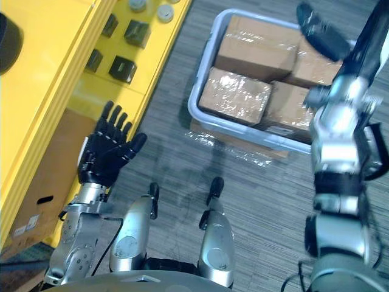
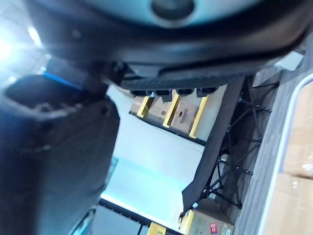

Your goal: Walk over and take three plastic housings, then place them on the shelf

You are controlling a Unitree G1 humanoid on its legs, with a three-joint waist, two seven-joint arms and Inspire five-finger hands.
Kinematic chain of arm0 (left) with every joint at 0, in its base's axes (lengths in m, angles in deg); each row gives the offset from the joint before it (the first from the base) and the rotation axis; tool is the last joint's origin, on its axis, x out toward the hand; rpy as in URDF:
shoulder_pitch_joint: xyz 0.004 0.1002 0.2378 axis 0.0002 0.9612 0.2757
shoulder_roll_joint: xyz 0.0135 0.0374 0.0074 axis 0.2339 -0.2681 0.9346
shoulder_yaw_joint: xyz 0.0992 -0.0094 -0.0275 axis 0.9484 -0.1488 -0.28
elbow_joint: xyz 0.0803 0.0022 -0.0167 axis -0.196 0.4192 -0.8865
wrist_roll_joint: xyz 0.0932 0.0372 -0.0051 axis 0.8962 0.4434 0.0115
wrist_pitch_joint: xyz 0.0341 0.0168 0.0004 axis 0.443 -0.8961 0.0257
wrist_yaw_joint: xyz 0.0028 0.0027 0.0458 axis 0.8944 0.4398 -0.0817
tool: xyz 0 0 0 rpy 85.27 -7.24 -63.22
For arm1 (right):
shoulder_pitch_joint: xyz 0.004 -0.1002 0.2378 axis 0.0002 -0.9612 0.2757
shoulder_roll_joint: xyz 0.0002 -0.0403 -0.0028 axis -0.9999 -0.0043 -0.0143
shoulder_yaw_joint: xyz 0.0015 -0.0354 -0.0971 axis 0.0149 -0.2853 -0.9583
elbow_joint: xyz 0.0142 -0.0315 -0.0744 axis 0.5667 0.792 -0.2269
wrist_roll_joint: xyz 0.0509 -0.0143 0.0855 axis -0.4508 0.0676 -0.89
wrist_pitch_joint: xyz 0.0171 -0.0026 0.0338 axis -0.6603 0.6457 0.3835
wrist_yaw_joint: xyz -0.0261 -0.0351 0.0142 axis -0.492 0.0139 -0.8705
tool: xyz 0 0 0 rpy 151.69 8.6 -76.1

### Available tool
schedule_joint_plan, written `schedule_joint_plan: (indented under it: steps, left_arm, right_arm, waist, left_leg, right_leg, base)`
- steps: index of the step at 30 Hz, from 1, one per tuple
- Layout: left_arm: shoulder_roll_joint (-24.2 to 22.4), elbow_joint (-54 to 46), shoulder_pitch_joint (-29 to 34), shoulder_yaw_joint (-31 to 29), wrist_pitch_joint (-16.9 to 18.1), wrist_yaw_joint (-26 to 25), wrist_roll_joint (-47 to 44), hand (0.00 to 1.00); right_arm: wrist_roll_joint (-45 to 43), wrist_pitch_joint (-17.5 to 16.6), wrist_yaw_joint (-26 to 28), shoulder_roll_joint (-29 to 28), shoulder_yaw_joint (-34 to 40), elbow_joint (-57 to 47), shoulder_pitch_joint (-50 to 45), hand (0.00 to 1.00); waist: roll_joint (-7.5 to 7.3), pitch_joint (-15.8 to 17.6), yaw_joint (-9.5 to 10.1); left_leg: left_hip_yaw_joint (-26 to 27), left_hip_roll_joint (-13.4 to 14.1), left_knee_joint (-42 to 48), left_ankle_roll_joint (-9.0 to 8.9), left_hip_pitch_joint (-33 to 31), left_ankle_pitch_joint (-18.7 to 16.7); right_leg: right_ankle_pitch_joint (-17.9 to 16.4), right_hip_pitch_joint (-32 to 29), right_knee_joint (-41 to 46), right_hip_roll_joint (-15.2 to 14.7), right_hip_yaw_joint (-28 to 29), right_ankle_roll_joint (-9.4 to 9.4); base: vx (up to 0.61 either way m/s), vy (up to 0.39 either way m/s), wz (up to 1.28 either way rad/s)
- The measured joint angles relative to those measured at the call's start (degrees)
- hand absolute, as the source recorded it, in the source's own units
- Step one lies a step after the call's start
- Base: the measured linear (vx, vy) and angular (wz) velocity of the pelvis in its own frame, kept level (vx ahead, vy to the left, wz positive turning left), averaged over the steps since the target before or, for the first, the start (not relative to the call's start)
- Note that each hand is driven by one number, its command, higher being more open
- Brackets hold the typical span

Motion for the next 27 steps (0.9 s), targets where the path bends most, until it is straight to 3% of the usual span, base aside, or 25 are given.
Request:
schedule_joint_plan:
  steps: [3,4,9,12,20,24,27]
  left_arm:
    - [-0.03,0.01,0.14,-0.81,-0.48,-0.05,0.01,1.00]
    - [-0.33,0.02,0.38,-0.84,-0.90,-0.04,0.04,1.00]
    - [-2.14,0.01,1.21,-1.33,-3.04,0.12,2.30,1.00]
    - [-2.70,0.00,0.17,-1.53,-3.23,0.19,2.30,1.00]
    - [-3.99,0.00,0.20,-1.40,-3.83,0.95,2.27,1.00]
    - [-3.76,0.02,0.11,0.79,-6.76,2.54,2.28,1.00]
    - [-3.68,0.04,0.21,0.89,-7.56,2.65,2.21,1.00]
  right_arm:
    - [0.77,0.07,2.19,-7.43,2.94,-5.30,-9.62,1.00]
    - [2.15,0.18,3.66,-10.99,4.16,-7.93,-14.60,1.00]
    - [2.17,0.38,10.95,-18.83,5.01,-19.60,-29.71,1.00]
    - [2.00,0.34,13.49,-21.38,4.91,-21.15,-33.20,1.00]
    - [-0.78,0.33,13.96,-29.26,0.29,-21.13,-40.19,1.00]
    - [-2.88,0.24,14.00,-29.38,-1.19,-21.12,-40.83,1.00]
    - [-2.83,-0.05,14.28,-30.08,-2.75,-20.88,-40.87,1.00]
  waist:
    - [-1.89,-1.77,-1.35]
    - [-2.45,-3.70,-1.81]
    - [-2.71,-10.94,-4.53]
    - [-2.74,-13.31,-4.93]
    - [-1.31,-16.21,-5.54]
    - [-1.03,-16.04,-5.93]
    - [-1.19,-15.77,-6.05]
  left_leg:
    - [2.03,0.71,-0.57,-0.21,2.03,-0.59]
    - [3.03,1.28,-0.70,-0.38,2.64,-1.17]
    - [6.62,3.21,-2.82,-1.31,7.72,-2.81]
    - [7.70,3.66,-3.96,-1.49,10.08,-2.89]
    - [9.12,3.40,-5.48,-1.63,13.43,-2.67]
    - [9.32,4.42,-0.57,-1.24,13.64,-4.98]
    - [10.56,4.87,0.52,-0.52,14.48,-5.79]
  right_leg:
    - [-0.02,0.98,-1.04,0.61,1.50,0.14]
    - [0.04,1.17,-1.70,1.12,2.38,0.23]
    - [0.05,3.92,-3.86,3.14,5.10,0.24]
    - [0.05,5.37,-4.76,3.80,5.87,0.22]
    - [-0.58,6.86,-4.26,3.80,6.75,-0.18]
    - [-6.47,1.82,8.90,3.37,8.55,-0.39]
    - [-7.61,1.43,9.70,2.79,8.82,-1.13]
  base:
    - [0.03,0.014,-0.36]
    - [0.05,0.010,-0.49]
    - [0.07,-0.014,-0.40]
    - [0.03,-0.029,-0.17]
    - [-0.03,-0.007,-0.07]
    - [-0.07,0.046,-0.17]
    - [-0.12,0.075,-0.23]
